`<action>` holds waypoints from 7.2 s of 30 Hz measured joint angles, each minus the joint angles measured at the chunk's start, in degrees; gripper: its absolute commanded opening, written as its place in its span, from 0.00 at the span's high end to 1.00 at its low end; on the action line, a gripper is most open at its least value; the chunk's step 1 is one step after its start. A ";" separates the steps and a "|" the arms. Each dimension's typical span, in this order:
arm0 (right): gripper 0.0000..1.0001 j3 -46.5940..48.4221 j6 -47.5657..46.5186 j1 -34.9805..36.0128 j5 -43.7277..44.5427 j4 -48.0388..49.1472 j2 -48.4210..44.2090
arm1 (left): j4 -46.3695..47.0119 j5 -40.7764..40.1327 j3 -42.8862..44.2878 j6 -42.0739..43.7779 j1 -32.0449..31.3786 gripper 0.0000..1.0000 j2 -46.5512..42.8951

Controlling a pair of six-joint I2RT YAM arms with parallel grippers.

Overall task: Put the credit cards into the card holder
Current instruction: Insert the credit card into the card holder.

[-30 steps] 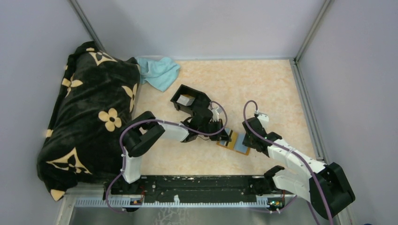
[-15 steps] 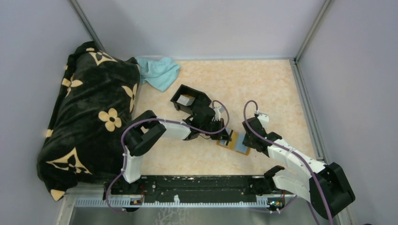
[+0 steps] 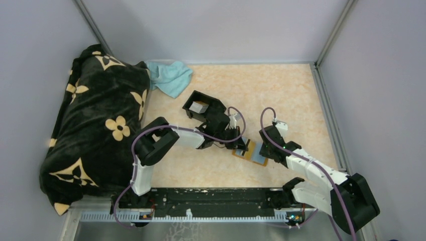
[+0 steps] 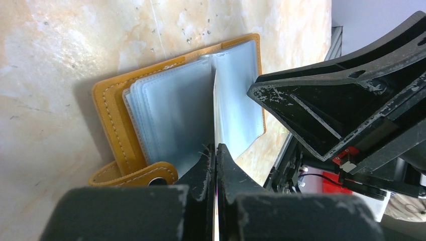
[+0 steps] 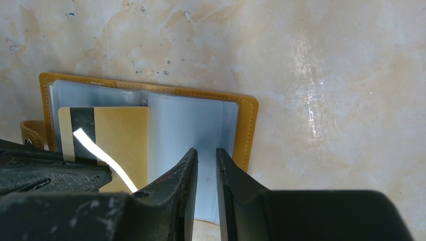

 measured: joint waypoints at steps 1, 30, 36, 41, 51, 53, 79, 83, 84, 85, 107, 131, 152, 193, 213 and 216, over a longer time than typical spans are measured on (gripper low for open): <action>0.79 0.00 0.00 0.00 0.02 0.04 0.02 | 0.42 0.59 0.00 -0.07 0.20 1.00 0.15; 0.79 0.00 0.00 0.00 0.17 0.74 0.42 | 10.32 8.83 -1.38 -5.44 1.84 1.00 4.17; 0.79 0.00 0.00 0.00 0.17 0.74 0.46 | 10.86 8.85 -1.14 -6.49 2.16 1.00 4.63; 0.79 0.00 0.00 0.00 0.15 0.90 0.52 | 11.98 8.81 -0.96 -7.26 2.29 1.00 5.03; 0.79 0.00 0.00 0.00 0.15 1.20 0.70 | 13.66 8.50 -0.94 -8.94 2.29 1.00 5.95; 0.79 0.00 0.00 0.00 0.15 1.22 0.70 | 13.97 8.31 -0.94 -9.18 2.29 1.00 5.99; 0.79 -0.02 0.13 0.00 0.09 1.55 0.74 | 15.47 5.44 -0.98 -10.78 0.20 1.00 6.88; 0.79 -0.02 0.15 0.00 0.09 1.57 0.74 | 15.45 4.85 -0.98 -10.80 -0.33 1.00 6.88; 0.79 -0.02 0.15 -0.02 0.09 1.57 0.74 | 15.47 4.61 -0.98 -10.82 -0.44 1.00 6.88; 0.79 -0.02 0.15 -0.02 0.09 1.60 0.74 | 15.58 4.42 -1.09 -10.86 -0.55 1.00 6.88; 0.74 -0.39 0.68 -0.02 0.02 -0.81 -2.43 | 27.61 -8.85 -9.64 -23.67 -4.24 1.00 6.08; 0.84 -0.39 11.45 -1.84 11.08 -5.33 -2.69 | 31.26 -12.24 -12.07 -26.88 -4.66 1.00 6.08; 0.88 -1.79 18.49 -2.16 10.67 1.14 2.89 | 29.81 -12.24 -9.66 -26.18 -5.27 0.98 6.97; 0.89 -3.72 18.40 -2.51 3.87 6.84 1.40 | -9.03 -21.55 0.63 -16.48 -10.08 0.29 -4.39; 0.89 -3.72 17.11 -2.51 1.01 8.48 1.88 | -13.68 -24.90 0.96 -6.95 -11.28 0.14 -7.02; 0.89 -3.72 16.85 -2.51 0.90 8.55 1.88 | -16.09 -24.98 2.16 -5.81 -11.28 0.14 -7.02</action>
